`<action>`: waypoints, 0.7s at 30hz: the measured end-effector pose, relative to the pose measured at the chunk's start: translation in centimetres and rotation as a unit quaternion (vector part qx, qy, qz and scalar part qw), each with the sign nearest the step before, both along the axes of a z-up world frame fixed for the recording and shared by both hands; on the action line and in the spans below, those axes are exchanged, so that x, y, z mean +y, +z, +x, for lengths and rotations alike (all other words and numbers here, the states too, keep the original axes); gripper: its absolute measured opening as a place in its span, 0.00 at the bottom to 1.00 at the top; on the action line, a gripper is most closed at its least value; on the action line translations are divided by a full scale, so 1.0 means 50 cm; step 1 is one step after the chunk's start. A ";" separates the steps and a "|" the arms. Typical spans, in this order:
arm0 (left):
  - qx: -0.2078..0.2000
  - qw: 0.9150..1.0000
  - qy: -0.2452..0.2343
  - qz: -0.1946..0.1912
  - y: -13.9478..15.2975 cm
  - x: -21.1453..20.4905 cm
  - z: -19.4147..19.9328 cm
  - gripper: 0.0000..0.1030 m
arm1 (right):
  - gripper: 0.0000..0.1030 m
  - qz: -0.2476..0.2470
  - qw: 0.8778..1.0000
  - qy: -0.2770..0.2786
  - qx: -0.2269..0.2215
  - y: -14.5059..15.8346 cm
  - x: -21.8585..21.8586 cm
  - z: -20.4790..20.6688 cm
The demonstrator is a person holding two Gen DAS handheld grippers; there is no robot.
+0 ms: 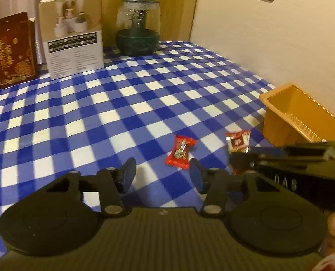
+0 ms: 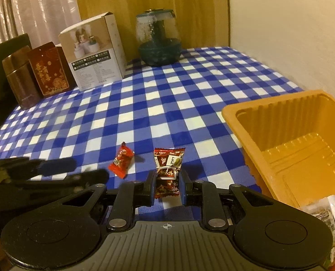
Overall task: Organize snacks
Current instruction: 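Grasp the small red candy with the left gripper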
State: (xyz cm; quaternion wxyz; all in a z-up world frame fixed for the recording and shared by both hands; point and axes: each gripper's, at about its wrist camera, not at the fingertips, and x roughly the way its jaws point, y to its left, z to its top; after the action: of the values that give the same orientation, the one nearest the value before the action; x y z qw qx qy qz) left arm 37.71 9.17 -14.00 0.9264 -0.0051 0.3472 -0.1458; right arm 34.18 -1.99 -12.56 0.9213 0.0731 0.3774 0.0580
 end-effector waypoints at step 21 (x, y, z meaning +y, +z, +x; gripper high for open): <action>0.012 1.000 -0.001 0.018 -0.008 -0.036 0.007 0.18 | 0.21 0.012 1.000 0.001 0.000 0.001 -0.004 -0.001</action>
State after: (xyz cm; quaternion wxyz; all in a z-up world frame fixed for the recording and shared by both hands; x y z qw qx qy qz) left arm 38.05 7.35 -14.39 0.9221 0.0099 0.3604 -0.1402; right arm 34.14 -2.19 -12.51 0.9203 0.0839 0.3768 0.0637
